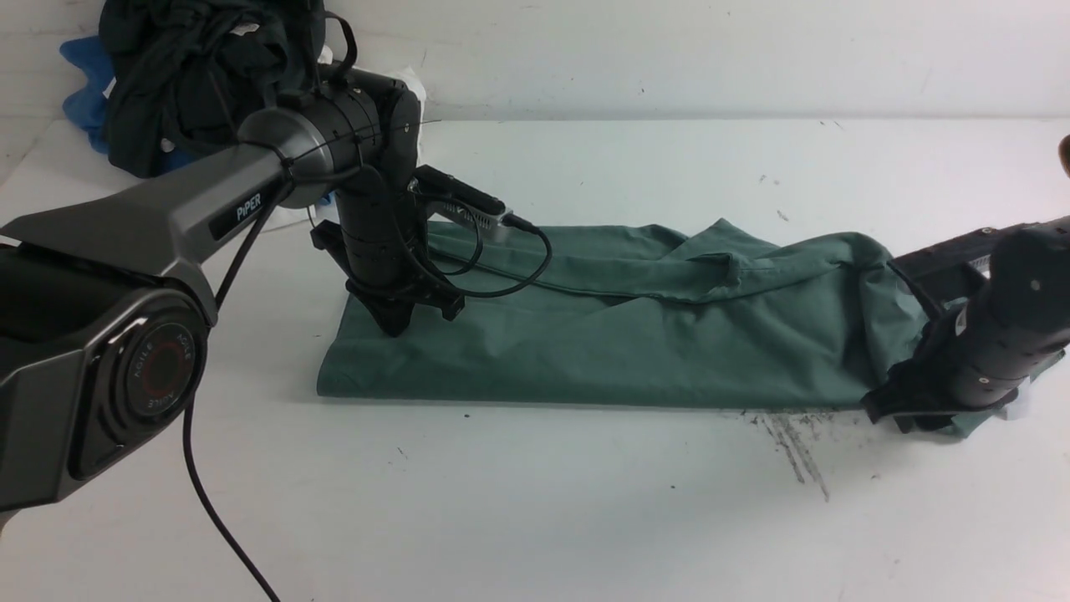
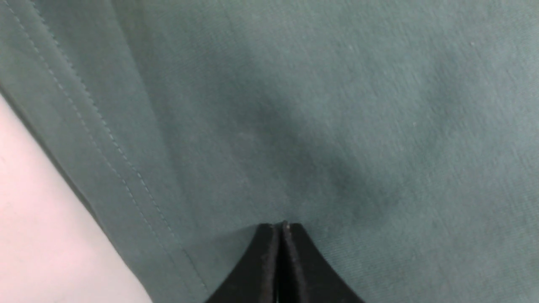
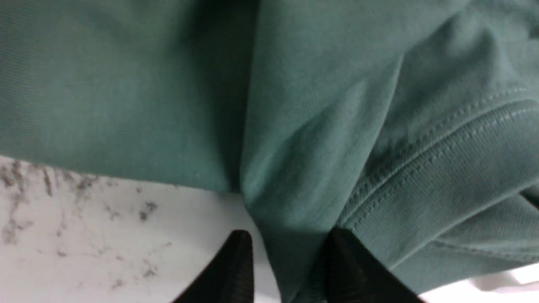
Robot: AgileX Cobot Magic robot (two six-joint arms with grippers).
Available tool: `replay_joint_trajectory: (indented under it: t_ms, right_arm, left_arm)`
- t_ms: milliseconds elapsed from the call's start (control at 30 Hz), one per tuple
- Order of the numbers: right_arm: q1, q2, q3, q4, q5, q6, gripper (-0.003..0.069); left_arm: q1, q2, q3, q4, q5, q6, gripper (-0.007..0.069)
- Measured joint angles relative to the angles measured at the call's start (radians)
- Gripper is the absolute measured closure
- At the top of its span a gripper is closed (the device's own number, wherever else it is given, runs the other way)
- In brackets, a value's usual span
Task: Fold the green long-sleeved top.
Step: Use both arms to drag the lower edge of the fabric forward and fold it over the upper edge
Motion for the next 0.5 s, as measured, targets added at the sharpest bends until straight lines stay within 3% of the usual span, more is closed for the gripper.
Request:
replay_joint_trajectory:
  t_ms: [67, 167, 300, 500]
  right_arm:
    - [0.007, 0.0, -0.001, -0.014, 0.002, 0.014, 0.0553]
    - [0.012, -0.008, -0.017, -0.023, 0.066, 0.027, 0.0642]
    - [0.018, -0.077, -0.057, -0.002, 0.202, 0.027, 0.0657]
    - [0.022, -0.245, -0.119, 0.137, 0.404, -0.072, 0.0657]
  left_arm:
    - [0.0, 0.006, -0.006, 0.002, 0.001, 0.0, 0.0632]
    - [0.003, 0.008, -0.008, 0.002, 0.004, 0.0, 0.0632]
    - [0.026, 0.007, -0.008, -0.012, 0.003, 0.0, 0.0632]
    - [0.093, -0.041, 0.084, -0.026, -0.007, 0.0, 0.0632]
